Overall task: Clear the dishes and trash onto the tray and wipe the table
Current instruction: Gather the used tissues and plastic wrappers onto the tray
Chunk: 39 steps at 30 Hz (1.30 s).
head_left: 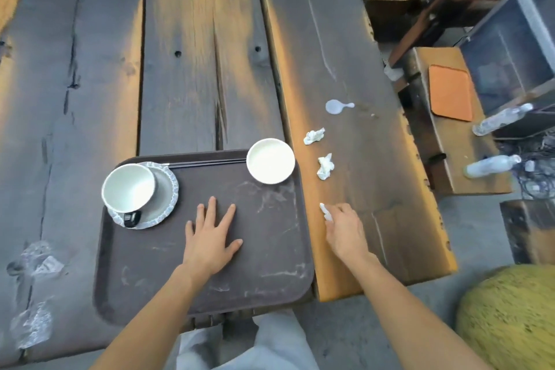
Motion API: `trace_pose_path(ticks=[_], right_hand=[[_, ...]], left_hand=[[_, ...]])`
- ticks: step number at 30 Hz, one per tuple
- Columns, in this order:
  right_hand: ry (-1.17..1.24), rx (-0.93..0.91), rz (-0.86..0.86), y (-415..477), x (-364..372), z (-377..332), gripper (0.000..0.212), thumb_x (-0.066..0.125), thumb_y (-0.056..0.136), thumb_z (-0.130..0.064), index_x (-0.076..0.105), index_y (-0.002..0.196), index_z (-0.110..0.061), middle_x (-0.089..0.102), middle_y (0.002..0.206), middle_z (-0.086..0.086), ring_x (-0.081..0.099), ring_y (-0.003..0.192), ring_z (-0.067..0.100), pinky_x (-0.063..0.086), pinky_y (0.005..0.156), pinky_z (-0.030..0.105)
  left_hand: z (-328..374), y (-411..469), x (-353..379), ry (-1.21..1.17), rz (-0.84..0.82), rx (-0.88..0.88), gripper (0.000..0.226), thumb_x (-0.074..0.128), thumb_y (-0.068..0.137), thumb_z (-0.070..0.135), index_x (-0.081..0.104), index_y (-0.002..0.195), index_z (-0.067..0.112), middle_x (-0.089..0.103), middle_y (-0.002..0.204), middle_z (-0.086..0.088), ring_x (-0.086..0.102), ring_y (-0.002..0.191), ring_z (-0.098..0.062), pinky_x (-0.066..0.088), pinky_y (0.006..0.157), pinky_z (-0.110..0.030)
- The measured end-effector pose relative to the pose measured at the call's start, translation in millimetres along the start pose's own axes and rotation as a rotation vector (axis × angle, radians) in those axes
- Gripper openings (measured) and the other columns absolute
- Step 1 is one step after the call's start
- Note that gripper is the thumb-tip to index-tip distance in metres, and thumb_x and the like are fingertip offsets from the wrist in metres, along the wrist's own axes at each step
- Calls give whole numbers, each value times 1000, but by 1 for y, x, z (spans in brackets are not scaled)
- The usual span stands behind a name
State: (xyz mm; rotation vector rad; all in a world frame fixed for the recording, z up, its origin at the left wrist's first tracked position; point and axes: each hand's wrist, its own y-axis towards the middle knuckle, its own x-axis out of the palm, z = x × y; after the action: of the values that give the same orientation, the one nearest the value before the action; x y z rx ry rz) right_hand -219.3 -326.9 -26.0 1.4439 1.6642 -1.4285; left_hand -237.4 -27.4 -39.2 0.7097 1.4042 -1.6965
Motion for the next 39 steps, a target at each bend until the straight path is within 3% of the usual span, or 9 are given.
trace_pose_path(ticks=[6,10,13,17,21,27,30,35,39], right_hand=[[245,-81,199,62,-32,-5,41,56,96,-11,57,138,-13,55,132,11,58,112,29,42,98,35],[144,-85,113,106,-33,-19,46,55,95,-13,51,141,-19,46,139,12,47,119,32,41,98,38],[23,-117,60,109,-19,-16,43,55,95,-11,54,136,-19,53,129,13,49,113,33,46,91,40],[150,-150,175,117,-19,-13,30,53,96,-7,65,123,-12,63,108,17,58,100,35,45,81,37],[238,-248,278,158,-46,-37,37,52,95,-4,61,131,-12,61,117,17,54,106,34,42,89,34],[-96,-386,32,198,-43,-39,36,48,91,-3,61,122,-17,56,123,11,47,110,37,42,79,34],[-159,-382,15,192,-40,-34,25,53,93,-7,63,116,-13,58,113,15,53,103,36,37,72,31],[104,-262,-1,141,-44,-22,31,61,93,-15,64,124,-18,61,114,13,57,104,31,38,81,31],[268,-367,-27,75,-35,-33,33,64,92,-15,65,126,-18,63,117,7,58,105,21,35,84,22]], left_hand=[[-2,2,12,-31,26,-25,82,51,90,59,3,154,42,-18,164,-2,-14,150,-30,6,119,-55],[3,2,14,-36,15,-68,83,52,89,57,1,153,45,-19,163,1,-14,151,-29,7,118,-57],[5,3,11,-43,-27,-87,83,51,91,55,-3,153,45,-24,162,2,-19,150,-28,6,118,-58],[4,4,8,-31,-81,-77,88,53,90,57,-9,152,46,-29,161,1,-21,149,-28,7,118,-59],[4,4,5,-24,-103,-78,85,52,92,55,-8,152,47,-29,160,2,-22,149,-28,9,118,-59],[7,6,1,-40,-126,-84,83,51,93,52,-7,152,47,-31,159,3,-22,149,-27,11,117,-59],[8,5,-3,-39,-149,-94,84,52,93,52,-7,152,47,-32,159,2,-23,148,-27,11,117,-60],[10,3,-6,-10,-173,-99,86,51,92,52,-11,151,46,-34,158,1,-24,148,-28,10,118,-60],[12,4,-12,-1,-239,-119,91,55,90,51,-13,150,49,-36,157,4,-24,148,-26,14,116,-62]])
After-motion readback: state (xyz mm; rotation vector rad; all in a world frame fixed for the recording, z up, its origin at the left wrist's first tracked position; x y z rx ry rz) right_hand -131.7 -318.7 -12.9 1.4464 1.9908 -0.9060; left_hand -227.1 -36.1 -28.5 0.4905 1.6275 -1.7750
